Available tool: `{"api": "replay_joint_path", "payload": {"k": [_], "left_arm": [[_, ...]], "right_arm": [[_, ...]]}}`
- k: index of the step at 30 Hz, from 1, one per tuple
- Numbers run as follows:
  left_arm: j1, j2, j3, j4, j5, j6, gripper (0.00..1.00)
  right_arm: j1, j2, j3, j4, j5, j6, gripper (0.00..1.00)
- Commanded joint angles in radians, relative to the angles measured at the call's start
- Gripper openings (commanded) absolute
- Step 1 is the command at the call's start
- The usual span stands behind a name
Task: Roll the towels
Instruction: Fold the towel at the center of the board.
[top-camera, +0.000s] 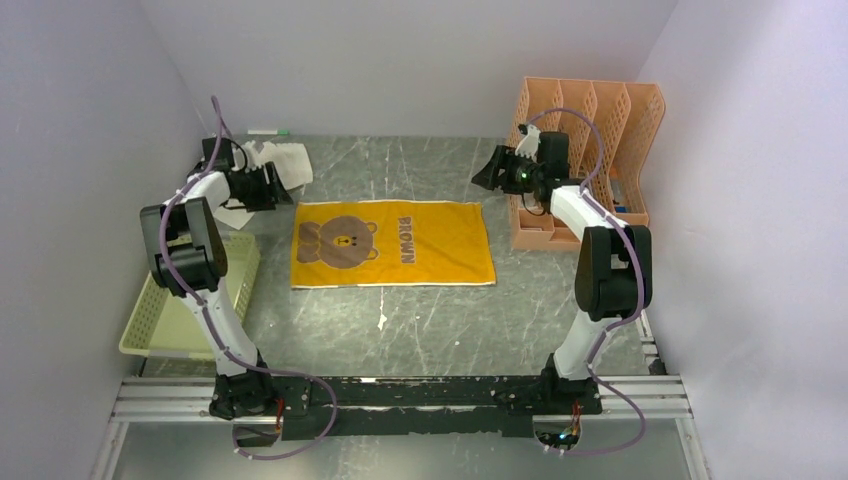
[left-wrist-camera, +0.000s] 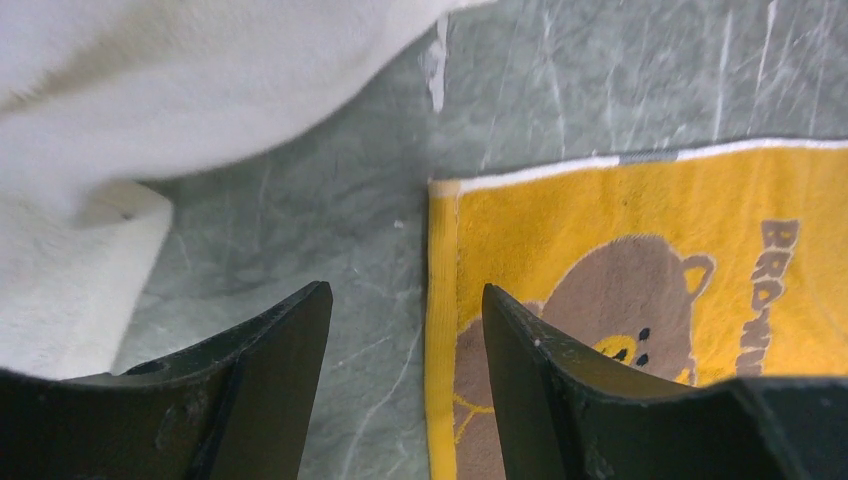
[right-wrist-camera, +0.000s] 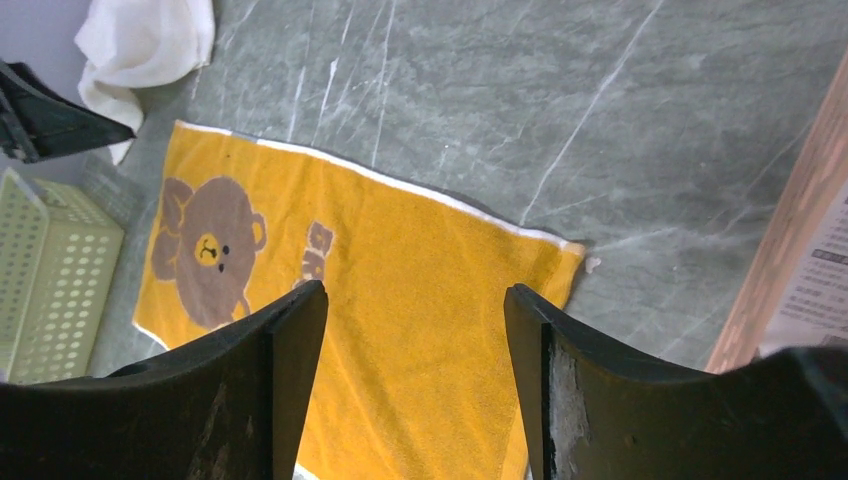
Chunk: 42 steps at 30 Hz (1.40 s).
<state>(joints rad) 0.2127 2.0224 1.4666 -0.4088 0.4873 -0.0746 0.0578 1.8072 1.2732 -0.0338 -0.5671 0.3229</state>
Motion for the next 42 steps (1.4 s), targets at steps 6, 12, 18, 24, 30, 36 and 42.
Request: {"api": "replay_joint_path", "payload": {"k": [6,12,18,24,30,36,42], "left_arm": [[-0.065,0.053,-0.046,0.102,0.013,0.020,0.67],[-0.073,0.112,-0.006,0.113,-0.002,0.000,0.65],[-0.083,0.147,0.012,0.110,-0.050,0.003,0.63],[-0.113,0.168,0.016,0.098,-0.071,0.025,0.53],[-0.130,0.176,0.018,0.091,-0.100,0.038,0.19],[-0.137,0.165,0.008,0.088,-0.148,0.045,0.14],[-0.148,0.151,0.009,0.077,-0.199,0.046,0.07]], "right_arm": [[-0.010,-0.009,-0.036,0.074,-0.082,0.048,0.65],[-0.010,-0.020,-0.094,0.120,-0.113,0.072,0.65],[-0.011,-0.013,-0.115,0.120,-0.101,0.067,0.64],[-0.011,-0.001,-0.115,0.135,-0.107,0.081,0.64],[-0.012,0.003,-0.108,0.124,-0.105,0.075,0.64],[-0.016,-0.002,-0.113,0.118,-0.107,0.067,0.64],[-0.018,0.000,-0.102,0.107,-0.070,0.073,0.64]]}}
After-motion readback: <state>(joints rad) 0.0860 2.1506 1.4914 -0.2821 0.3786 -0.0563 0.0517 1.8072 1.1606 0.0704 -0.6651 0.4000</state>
